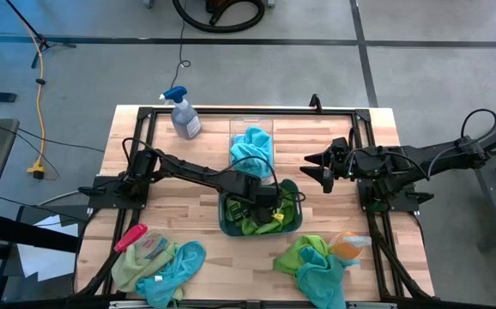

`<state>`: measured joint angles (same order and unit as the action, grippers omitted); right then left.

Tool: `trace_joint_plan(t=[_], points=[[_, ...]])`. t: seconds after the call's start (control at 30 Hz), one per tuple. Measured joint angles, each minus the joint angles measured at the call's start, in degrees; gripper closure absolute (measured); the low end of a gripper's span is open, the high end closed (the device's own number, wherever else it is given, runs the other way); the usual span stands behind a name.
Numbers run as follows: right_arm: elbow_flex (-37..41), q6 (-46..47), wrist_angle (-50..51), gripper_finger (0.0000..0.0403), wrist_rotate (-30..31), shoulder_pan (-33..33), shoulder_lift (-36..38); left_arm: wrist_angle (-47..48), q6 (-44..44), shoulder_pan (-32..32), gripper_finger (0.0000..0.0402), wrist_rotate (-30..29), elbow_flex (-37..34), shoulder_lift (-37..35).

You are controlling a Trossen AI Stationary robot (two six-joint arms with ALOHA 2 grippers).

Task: Sort microfiber towel by color & place in baskets
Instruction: Put the green microfiber towel into the blue bin, then put the blue microfiber towel into the transparent bin

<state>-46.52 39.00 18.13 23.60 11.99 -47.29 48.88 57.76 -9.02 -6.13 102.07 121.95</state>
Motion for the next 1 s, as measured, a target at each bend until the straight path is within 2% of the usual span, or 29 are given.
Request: trace_joint_plan(t=[0.4,0.77,1.0], points=[[0.00,-0.39,0.01,0.0149,0.06,0.00,0.05,12.50,-9.07,0.00,0.0194,1.03,9.57,-0.09],[0.00,-1.40,-0.09,0.0149,0.17,0.00,0.09,19.79,-18.27,1.29,0.0194,0.42,10.20,-3.09],[0.00,-4.30,-1.37,0.0149,3.47,-0.49,0.48,25.10,-26.15,2.82,0.0194,1.40,10.26,-9.66]])
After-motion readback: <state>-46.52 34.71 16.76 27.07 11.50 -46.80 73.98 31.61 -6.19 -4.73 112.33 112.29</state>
